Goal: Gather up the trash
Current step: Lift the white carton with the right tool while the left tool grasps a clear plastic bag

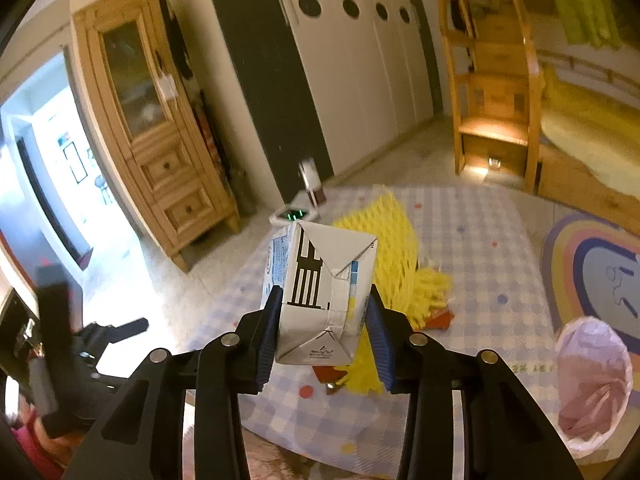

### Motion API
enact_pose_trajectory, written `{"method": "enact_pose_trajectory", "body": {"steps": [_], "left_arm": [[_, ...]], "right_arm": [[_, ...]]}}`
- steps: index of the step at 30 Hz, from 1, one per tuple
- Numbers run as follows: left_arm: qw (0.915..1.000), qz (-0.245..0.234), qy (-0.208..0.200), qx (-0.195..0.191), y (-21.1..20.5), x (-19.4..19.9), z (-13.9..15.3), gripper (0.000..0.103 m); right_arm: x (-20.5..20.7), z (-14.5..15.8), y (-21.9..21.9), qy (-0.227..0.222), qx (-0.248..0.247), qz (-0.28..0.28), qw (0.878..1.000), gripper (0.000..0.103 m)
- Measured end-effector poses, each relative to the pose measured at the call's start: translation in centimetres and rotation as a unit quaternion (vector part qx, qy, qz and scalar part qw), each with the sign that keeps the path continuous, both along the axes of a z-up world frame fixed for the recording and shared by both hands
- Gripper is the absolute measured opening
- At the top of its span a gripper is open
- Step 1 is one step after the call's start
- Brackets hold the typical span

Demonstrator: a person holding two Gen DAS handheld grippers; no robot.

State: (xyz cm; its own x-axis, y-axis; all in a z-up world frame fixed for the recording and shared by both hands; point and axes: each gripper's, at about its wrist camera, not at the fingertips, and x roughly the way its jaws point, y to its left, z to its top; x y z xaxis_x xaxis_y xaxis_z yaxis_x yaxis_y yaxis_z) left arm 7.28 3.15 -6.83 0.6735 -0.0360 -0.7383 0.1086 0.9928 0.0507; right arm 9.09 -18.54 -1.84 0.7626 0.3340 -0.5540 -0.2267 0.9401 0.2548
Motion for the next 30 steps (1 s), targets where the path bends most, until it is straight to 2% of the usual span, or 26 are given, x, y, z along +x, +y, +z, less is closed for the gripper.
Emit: {"method": "enact_pose_trajectory", "body": {"steps": [4,8,11,15,18,27,29,30], "left_arm": [[0.9999,-0.002,-0.014,0.005,0.1,0.3,0.0,0.096],[0.9996,-0.009,-0.028,-0.003,0.2,1.8,0.0,0.096],[0.999,-0.022,-0.03,-0.023,0.3,3.2,0.0,0.086],[0.9977,-0.047,-0.03,-0.038,-0.3,5.7,-0.2,0.064],[0.9969,-0.062,-0.031,-0.038,-1.0,7.1,-0.5,0.056],[0.9959,-0.088,-0.02,0.006,-3.1,11.2,-2.4,0.04],[0.9952,-0.095,-0.018,0.018,-3.5,11.7,-2.8,0.035],[0.9948,-0.099,-0.015,0.022,-3.7,12.1,-3.0,0.029]], "right_arm": [[-1.3,1.9,-0.5,-0.029,-0.032,-0.023,0.999,0.041],[-1.8,1.9,-1.3,-0.037,-0.073,-0.052,0.995,0.041],[-1.6,1.1,-2.3,-0.028,-0.089,-0.075,0.993,0.041],[-1.0,0.1,-3.0,-0.015,-0.087,-0.083,0.993,0.041],[-0.4,-0.5,-2.7,-0.008,-0.089,-0.077,0.993,0.041],[1.0,-1.4,-1.9,0.0,-0.107,-0.072,0.992,0.041],[1.0,-1.4,-2.3,0.001,-0.107,-0.072,0.992,0.041],[1.0,-1.3,-2.2,0.001,-0.107,-0.072,0.992,0.041]]}}
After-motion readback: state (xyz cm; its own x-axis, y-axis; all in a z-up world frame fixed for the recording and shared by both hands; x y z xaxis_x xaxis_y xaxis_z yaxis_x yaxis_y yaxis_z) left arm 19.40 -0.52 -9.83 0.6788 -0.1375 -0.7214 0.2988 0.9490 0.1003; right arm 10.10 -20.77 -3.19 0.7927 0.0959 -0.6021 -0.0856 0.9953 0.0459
